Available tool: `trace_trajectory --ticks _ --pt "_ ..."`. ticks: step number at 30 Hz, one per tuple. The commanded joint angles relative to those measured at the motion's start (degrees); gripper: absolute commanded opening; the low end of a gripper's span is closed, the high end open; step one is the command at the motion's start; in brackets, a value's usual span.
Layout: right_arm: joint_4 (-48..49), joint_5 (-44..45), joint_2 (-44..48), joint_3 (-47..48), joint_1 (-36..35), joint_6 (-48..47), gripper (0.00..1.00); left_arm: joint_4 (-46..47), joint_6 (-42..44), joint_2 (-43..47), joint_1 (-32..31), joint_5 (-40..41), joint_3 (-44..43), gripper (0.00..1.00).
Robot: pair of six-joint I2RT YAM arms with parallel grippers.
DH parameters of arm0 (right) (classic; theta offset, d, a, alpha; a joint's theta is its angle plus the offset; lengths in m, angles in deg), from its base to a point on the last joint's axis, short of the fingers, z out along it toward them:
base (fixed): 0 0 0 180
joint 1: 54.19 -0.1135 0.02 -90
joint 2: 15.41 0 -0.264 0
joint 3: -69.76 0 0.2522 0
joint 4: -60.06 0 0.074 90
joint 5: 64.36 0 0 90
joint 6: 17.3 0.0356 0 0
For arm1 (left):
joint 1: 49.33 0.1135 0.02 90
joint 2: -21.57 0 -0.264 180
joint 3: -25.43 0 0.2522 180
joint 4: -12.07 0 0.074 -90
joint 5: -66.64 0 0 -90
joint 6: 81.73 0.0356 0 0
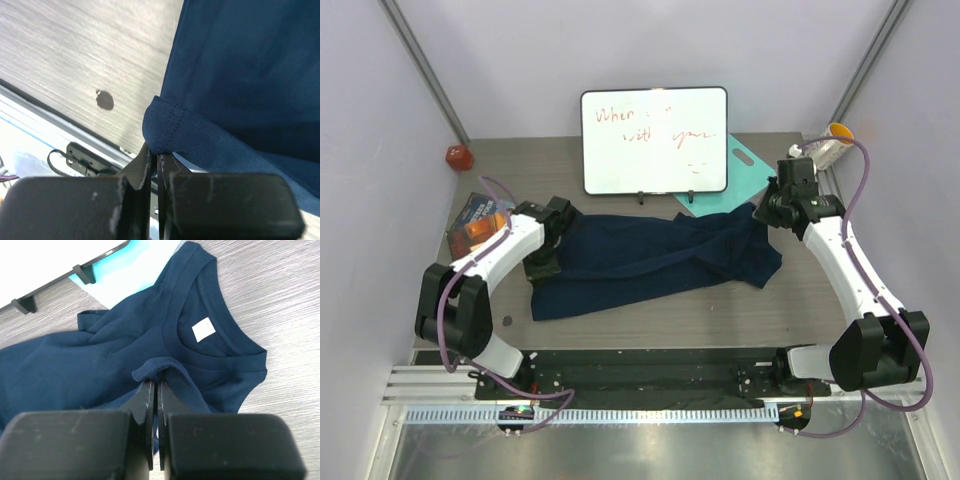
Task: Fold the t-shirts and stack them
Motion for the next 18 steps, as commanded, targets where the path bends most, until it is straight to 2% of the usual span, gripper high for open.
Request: trace_trajectory --ticks 1,8,18 --pt "1.55 0.61 1.87 -1.27 -1.69 0.51 0.01 1.38 -0.20 -0.87 0.69 3.55 -2.80 0.00" --pt "2.16 3.50 -1.72 -3.13 -2.75 0.07 0.01 2.09 0.07 -4.73 0.87 1.79 -3.42 0.01" --pt "1.55 7.90 -7.26 3.72 -2.66 -1.34 0.01 1.65 0.59 -6.49 1.22 3.02 -2.80 0.09"
